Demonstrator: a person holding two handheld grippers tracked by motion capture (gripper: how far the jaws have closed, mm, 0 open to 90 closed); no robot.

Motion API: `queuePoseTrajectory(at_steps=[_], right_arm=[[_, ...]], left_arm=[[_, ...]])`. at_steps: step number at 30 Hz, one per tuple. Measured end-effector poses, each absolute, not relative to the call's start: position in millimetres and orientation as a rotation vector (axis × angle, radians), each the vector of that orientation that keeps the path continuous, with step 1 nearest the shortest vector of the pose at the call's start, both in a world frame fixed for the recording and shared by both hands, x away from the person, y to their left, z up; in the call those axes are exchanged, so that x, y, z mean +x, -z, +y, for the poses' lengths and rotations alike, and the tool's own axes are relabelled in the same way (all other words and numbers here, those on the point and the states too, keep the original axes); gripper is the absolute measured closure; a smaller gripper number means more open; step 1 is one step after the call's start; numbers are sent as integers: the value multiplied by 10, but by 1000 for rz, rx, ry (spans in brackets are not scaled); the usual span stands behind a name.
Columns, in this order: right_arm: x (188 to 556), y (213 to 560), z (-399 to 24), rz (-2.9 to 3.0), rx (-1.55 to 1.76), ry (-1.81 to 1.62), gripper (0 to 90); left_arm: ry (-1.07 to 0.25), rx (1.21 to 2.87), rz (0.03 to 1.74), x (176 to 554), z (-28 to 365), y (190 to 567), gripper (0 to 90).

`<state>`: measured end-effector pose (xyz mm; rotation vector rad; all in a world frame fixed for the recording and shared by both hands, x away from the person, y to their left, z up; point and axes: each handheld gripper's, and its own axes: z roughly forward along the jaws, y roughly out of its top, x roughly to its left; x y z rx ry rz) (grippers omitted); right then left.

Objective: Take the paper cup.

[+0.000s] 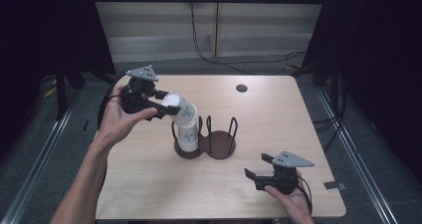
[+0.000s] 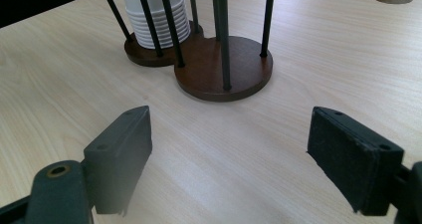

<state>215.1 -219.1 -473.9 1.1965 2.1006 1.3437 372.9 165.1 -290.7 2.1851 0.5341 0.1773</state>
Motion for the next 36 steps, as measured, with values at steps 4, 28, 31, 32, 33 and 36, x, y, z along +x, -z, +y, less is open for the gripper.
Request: queuePoseTrajectory(at_steps=[4,28,31,32,33,36], right_arm=[[2154,4740,-2193,2098,1198,-1341,174],[2176,4730,-2165,2102,1158,-1377,157],[2180,4724,-2142,2113,1153,-1390,141],[2182,4717,-2139,2114,1150,-1397,138],[2188,4708,-2140,2108,1141,-1402,138],[2188,4673,-2142,2089,1126,-1431,137]], left_arm=[[-169,2164,522,3685,1681,2915,366],[-90,2068,445,3466,1801,3164,365],[-78,2066,418,3420,1789,3219,366],[-83,2073,412,3409,1785,3234,365],[-73,2069,410,3399,1783,3250,366],[-58,2069,400,3363,1775,3308,365]])
